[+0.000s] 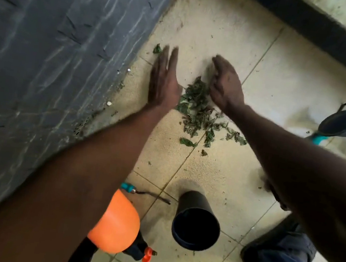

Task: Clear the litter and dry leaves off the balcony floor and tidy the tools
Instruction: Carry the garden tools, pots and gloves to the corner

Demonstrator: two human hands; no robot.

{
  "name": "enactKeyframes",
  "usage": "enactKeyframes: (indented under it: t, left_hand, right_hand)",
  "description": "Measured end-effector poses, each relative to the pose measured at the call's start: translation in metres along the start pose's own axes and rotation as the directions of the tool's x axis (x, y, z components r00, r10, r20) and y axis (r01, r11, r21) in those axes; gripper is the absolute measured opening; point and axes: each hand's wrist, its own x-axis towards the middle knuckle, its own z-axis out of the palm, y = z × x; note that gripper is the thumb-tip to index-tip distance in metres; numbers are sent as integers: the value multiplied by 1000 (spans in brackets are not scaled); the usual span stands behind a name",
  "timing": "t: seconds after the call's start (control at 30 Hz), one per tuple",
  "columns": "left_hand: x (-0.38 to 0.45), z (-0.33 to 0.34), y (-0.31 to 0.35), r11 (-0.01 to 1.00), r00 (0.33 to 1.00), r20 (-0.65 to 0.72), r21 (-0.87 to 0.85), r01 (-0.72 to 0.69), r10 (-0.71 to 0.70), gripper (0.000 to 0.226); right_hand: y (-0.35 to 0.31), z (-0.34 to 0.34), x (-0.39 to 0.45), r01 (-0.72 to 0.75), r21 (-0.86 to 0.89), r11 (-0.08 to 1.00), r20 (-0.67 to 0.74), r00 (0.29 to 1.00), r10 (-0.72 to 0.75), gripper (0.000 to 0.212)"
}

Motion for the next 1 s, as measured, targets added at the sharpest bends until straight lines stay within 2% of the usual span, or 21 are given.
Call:
enactKeyframes:
  t: [0.1,0.17,0.27,0.33,0.4,0.43,0.5,0.57,0.63,0.7,0.77,0.83,0.87,0.9,0.93,0.97,1.0]
  left_hand:
    - [55,-12,-8,983,986,121,154,96,-115,89]
    - [57,-7,-5,982,966,230,173,81,-120,87]
    - [14,13,7,988,943,331,130,-81,34,89]
    - [-24,27,13,974,892,430,98,-202,142,92]
    - [-49,36,14,968,851,488,44,-245,194,98]
    - [-55,37,14,968,849,484,22,-252,210,100]
    - [-58,36,18,969,879,426,16,-245,215,101]
    - [-56,32,23,974,892,406,21,-225,197,98]
    - [-55,29,27,974,853,484,9,-228,196,93]
    - [-58,25,26,974,831,514,-50,-220,214,88]
    - [-68,18,24,980,884,428,-134,-145,189,84]
    - [-82,12,19,991,958,279,-130,-35,70,81]
    - [-87,10,16,993,975,221,-98,61,-38,80]
    - [-93,9,13,979,965,197,-71,191,-174,80]
    - [-96,9,11,942,924,221,-54,331,-312,81]
    - [-99,10,11,895,866,280,-50,444,-414,83]
    - [-102,11,12,859,815,349,-54,510,-462,84]
  right_hand:
    - [-6,-8,54,74,-97,993,61,996,-68,56]
    - [-6,-1,65,112,-205,972,145,986,-83,58]
    - [3,23,30,128,-256,958,138,986,-95,60]
    - [14,36,-15,192,-237,952,166,974,-155,71]
    - [26,40,-54,282,-184,942,183,951,-249,68]
    - [28,37,-65,256,-134,957,155,960,-234,63]
    - [28,27,-74,51,-14,999,51,997,-50,60]
    - [31,18,-67,-127,54,990,-30,991,129,64]
    - [35,14,-60,-165,15,986,23,986,164,69]
    - [35,20,-61,-65,-50,997,131,989,71,66]
    - [33,25,-79,-7,-14,1000,165,986,9,57]
    - [33,27,-108,-62,64,996,-12,998,62,48]
    - [35,25,-120,-167,103,980,-133,975,180,45]
    - [38,23,-131,-315,132,940,-215,917,337,43]
    - [42,22,-136,-474,153,867,-242,833,497,42]
    - [45,22,-138,-610,166,775,-214,745,632,42]
    - [46,25,-137,-690,168,704,-156,687,710,43]
